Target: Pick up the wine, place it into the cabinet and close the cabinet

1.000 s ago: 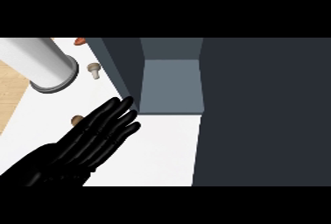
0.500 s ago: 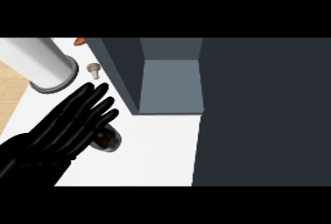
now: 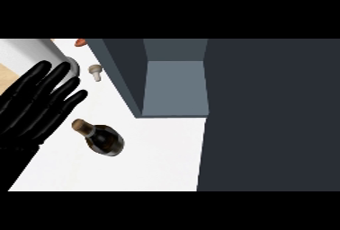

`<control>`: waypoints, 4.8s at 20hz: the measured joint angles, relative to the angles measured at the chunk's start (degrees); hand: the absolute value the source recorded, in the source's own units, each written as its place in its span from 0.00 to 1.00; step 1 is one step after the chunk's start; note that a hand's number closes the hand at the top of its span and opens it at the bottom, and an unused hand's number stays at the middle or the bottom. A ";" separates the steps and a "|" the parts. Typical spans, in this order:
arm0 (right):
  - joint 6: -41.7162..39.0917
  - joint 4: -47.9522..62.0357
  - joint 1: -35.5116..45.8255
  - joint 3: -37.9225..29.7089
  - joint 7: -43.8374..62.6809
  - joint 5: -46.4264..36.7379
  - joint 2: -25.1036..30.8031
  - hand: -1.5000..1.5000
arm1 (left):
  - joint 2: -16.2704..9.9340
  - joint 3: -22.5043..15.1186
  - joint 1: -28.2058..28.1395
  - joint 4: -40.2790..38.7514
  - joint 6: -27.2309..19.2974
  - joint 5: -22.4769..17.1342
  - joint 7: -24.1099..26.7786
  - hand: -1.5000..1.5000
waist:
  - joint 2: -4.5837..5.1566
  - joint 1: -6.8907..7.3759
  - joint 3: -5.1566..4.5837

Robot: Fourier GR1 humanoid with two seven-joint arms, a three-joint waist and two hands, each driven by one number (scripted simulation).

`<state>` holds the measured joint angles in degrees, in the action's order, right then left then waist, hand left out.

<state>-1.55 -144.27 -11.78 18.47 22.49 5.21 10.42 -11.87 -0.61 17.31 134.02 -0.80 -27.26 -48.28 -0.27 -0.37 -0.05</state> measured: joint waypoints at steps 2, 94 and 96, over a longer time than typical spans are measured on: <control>0.13 -0.06 0.34 0.06 0.48 -0.02 0.11 0.00 | -1.02 2.58 -0.80 -0.18 1.57 -0.70 0.26 0.00 | -0.01 0.07 -0.01; 3.83 -0.56 4.60 1.61 4.54 -0.89 1.45 0.00 | 2.28 14.51 2.63 -100.55 35.71 25.38 74.06 0.00 | 0.20 -1.11 -0.02; 4.23 -0.44 4.83 2.15 4.67 -1.00 1.09 0.00 | 2.06 14.82 3.19 -101.28 36.61 24.61 73.40 0.00 | 0.17 -0.91 -0.01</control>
<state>2.68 -144.71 -6.94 20.62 27.16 4.21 11.51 -9.81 14.20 20.50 32.75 35.81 -2.65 25.12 -0.10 -1.27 -0.05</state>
